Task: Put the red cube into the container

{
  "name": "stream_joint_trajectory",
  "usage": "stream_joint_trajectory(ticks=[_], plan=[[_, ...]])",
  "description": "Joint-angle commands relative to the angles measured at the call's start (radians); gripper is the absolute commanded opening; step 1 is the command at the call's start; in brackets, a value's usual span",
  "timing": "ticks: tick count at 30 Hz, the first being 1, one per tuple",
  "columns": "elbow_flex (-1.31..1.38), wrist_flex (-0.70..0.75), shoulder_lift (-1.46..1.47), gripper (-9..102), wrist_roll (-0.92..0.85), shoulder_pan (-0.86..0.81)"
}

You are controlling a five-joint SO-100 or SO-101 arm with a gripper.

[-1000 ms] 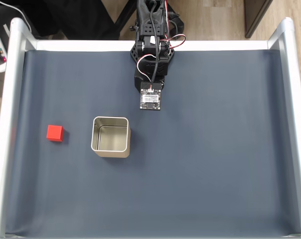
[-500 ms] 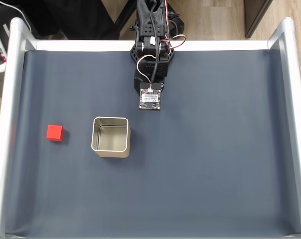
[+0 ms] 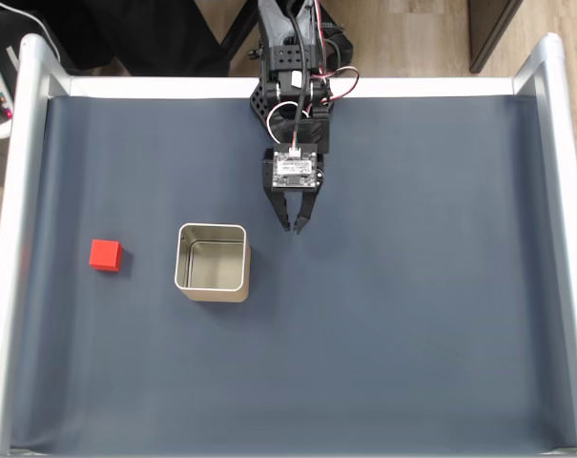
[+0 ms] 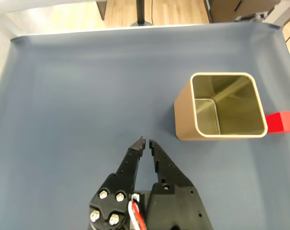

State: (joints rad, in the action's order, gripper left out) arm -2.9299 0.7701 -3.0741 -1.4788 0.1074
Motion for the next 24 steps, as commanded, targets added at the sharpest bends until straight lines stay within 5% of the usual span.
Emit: stream_joint_trajectory(ticks=[1, 15, 24], plan=[[0.143, 0.003, 0.069, 0, 0.011, 0.002], [0.79, 0.4, 0.508, 0, 0.091, -0.16], [1.068, 0.463, 0.788, 0, 0.081, -0.468]])
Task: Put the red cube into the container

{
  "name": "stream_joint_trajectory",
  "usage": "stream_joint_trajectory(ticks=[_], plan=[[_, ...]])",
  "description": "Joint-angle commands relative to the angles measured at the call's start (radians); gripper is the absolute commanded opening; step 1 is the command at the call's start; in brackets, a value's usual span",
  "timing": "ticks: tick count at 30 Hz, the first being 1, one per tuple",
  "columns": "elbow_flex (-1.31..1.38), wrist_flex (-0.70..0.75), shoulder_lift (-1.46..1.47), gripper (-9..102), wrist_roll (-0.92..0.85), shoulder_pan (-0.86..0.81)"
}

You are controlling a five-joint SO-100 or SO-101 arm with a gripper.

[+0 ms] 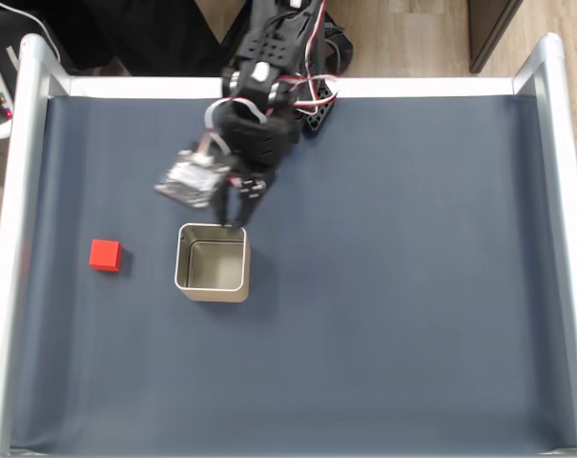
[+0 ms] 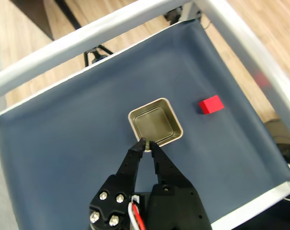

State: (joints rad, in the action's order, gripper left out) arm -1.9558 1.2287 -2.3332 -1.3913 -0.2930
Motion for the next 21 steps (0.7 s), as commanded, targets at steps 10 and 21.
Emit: stream_joint_trajectory(ticks=[10, 21], plan=[[0.362, 0.005, 0.356, 2, 0.044, -0.325], [0.517, -0.014, 0.591, 17, 0.199, -0.488]])
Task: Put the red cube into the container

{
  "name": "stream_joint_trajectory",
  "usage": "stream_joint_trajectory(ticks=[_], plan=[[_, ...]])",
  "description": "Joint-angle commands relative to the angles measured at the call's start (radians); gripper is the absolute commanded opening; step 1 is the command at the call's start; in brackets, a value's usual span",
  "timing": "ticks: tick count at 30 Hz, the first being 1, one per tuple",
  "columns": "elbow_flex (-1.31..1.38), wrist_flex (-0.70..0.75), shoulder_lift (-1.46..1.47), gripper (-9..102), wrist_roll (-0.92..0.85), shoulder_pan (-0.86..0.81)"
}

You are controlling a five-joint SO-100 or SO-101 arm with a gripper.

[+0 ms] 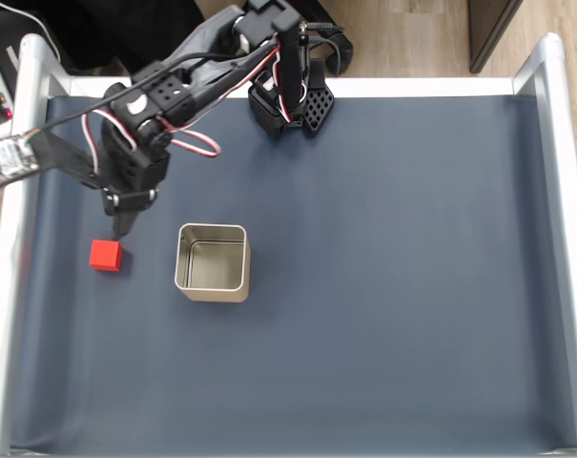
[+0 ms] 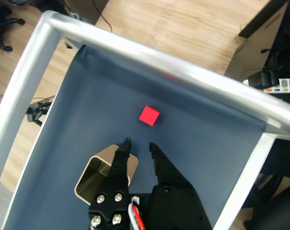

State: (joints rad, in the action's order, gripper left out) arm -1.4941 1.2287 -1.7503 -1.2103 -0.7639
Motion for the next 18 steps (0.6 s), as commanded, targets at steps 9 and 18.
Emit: stream_joint_trajectory(ticks=[9, 18], plan=[[0.057, -0.086, 0.138, 29, 0.046, -0.1], [0.046, -0.176, 0.278, 32, 0.071, -0.107]])
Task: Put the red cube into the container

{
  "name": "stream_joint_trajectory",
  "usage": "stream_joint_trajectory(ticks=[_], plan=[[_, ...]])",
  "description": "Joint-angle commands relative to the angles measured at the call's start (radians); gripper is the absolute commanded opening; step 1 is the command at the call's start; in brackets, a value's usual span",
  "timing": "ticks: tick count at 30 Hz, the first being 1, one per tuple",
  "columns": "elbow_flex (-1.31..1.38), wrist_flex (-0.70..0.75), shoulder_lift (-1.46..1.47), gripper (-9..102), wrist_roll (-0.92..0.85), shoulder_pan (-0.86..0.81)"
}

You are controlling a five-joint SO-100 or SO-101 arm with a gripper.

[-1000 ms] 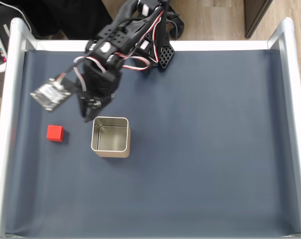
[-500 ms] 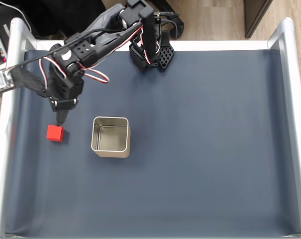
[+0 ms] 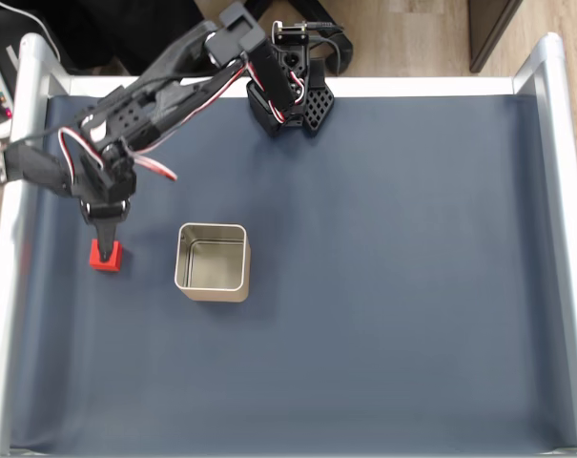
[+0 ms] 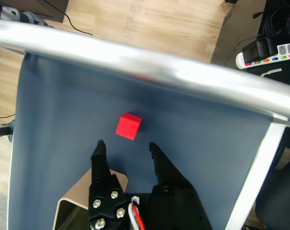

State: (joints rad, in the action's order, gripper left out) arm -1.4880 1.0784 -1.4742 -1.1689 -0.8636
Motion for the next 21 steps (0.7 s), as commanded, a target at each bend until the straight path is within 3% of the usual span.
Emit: stream_joint_trajectory(ticks=[1, 11, 21], plan=[[0.038, -0.041, 0.017, 32, 0.031, -0.005], [0.029, -0.173, 0.133, 31, 0.043, -0.005], [0.041, -0.21, 0.198, 31, 0.049, -0.005]])
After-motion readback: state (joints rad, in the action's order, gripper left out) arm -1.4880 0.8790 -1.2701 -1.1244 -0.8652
